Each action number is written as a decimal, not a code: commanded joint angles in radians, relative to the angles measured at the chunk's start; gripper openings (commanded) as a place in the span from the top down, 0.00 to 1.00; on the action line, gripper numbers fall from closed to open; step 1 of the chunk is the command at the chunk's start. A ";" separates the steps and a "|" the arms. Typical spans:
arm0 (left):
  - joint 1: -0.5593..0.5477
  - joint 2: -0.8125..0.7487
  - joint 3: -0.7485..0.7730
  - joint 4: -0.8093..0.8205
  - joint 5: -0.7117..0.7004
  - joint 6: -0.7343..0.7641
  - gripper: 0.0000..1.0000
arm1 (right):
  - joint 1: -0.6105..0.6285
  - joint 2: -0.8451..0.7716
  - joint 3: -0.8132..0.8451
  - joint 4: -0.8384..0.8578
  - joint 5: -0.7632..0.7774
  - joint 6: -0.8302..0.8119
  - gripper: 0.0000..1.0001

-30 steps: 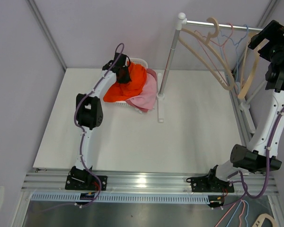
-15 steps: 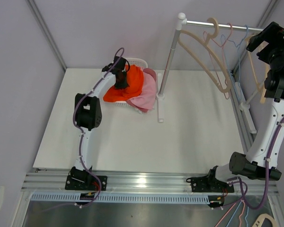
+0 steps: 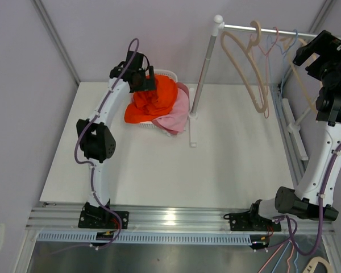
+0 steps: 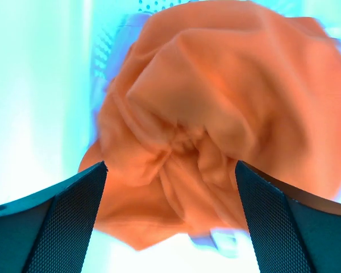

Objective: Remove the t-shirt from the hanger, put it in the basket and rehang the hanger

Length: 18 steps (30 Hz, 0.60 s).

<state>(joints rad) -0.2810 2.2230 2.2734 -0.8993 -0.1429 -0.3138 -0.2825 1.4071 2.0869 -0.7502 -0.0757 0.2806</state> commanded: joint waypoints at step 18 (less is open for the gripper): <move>-0.040 -1.330 -1.182 0.736 0.305 -0.132 0.00 | 0.133 -0.335 -0.580 0.492 -0.300 0.213 0.01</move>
<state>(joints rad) -0.3008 0.9592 1.2785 -0.3344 0.0109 -0.3611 -0.2035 1.1419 1.6035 -0.4240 -0.3054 0.4171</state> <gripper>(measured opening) 0.994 0.993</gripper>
